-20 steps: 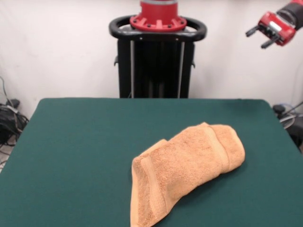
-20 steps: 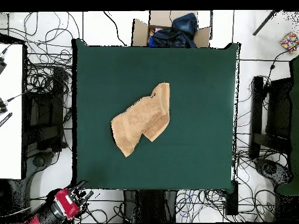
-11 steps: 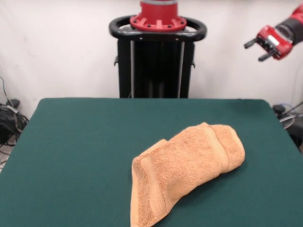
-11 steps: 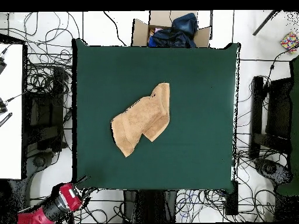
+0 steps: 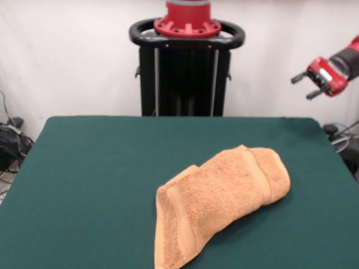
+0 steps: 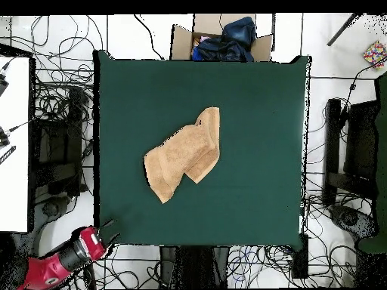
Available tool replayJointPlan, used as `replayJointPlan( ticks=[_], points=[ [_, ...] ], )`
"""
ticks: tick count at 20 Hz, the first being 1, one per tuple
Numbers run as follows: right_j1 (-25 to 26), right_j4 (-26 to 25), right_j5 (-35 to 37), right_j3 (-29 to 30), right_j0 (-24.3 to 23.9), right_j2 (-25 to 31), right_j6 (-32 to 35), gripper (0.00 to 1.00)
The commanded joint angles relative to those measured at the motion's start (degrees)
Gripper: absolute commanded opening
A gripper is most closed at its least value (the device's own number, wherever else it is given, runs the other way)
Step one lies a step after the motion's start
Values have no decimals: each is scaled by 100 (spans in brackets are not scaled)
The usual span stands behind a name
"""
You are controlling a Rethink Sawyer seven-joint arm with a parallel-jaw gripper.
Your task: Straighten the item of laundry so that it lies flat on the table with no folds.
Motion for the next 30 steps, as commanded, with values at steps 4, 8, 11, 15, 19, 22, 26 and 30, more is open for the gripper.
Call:
replayJointPlan(
  ticks=[4,8,11,15,19,22,26,30],
  points=[
    [301,966,-142,-1183,-646,742,1386,100],
    [220,1156,-715,-1218,-886,932,1213,100],
    [118,1278,-1116,-1241,-1105,1138,1007,100],
    [4,1392,-1315,-1262,-1299,1346,778,100],
    [5,1459,-1328,-1415,-1462,1481,655,100],
    [-94,1502,-1341,-1397,-1558,1685,528,100],
    [-173,1473,-1417,-1372,-1660,1890,449,100],
    [-274,1455,-1497,-1287,-1736,2085,375,100]
  ],
)
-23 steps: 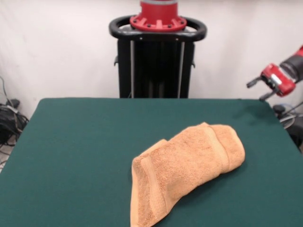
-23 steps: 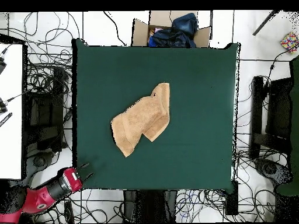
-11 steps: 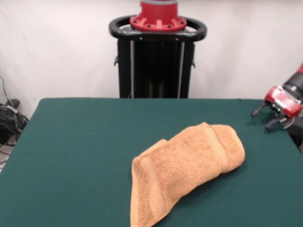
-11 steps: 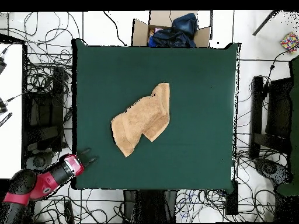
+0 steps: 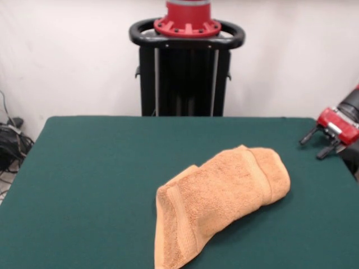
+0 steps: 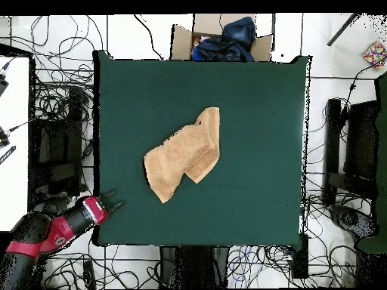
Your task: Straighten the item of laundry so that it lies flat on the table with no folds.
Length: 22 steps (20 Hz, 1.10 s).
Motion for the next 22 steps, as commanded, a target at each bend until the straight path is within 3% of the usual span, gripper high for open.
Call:
replayJointPlan(
  ticks=[1,12,15,22],
  points=[
    [-35,521,-423,-527,-273,1447,358,100],
    [166,398,-488,-691,-257,1310,599,100],
    [484,327,-279,-865,-71,762,1025,100],
    [744,307,-127,-904,42,407,1154,100]
  ],
)
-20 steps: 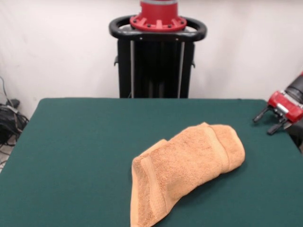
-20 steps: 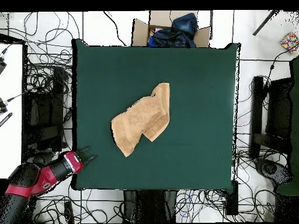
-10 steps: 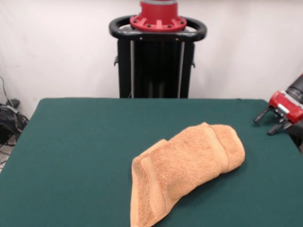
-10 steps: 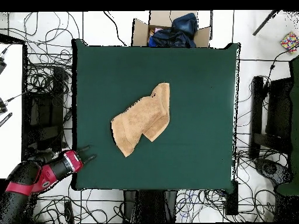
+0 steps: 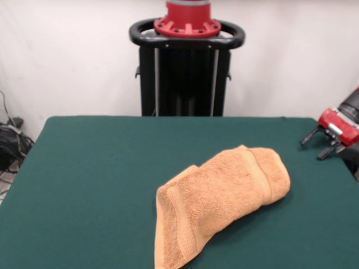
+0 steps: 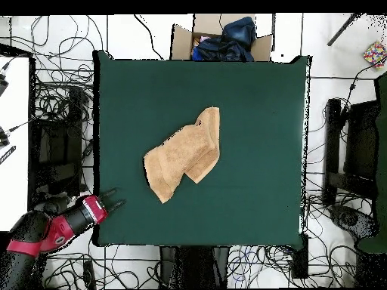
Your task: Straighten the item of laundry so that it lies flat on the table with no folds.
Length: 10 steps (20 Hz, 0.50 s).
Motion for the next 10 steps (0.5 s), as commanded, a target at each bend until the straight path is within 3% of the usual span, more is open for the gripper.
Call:
replayJointPlan(
  ticks=[1,5,10],
  points=[
    [696,275,-126,-837,59,421,1143,100],
    [860,212,268,-859,168,124,1130,100],
    [928,210,146,-752,223,-37,1090,100]
  ],
)
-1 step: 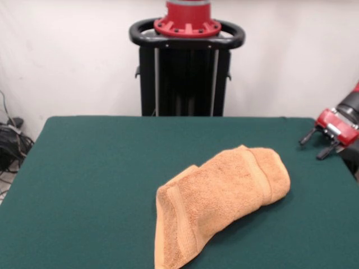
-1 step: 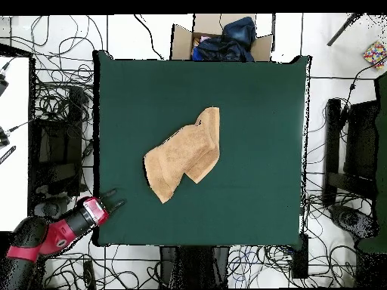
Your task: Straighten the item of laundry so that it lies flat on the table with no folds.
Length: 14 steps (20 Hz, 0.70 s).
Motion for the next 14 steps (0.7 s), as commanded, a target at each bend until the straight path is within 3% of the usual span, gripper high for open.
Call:
replayJointPlan(
  ticks=[1,14],
  points=[
    [501,196,128,-650,-22,320,1064,100],
    [203,-38,-264,-88,48,352,612,100]
  ],
)
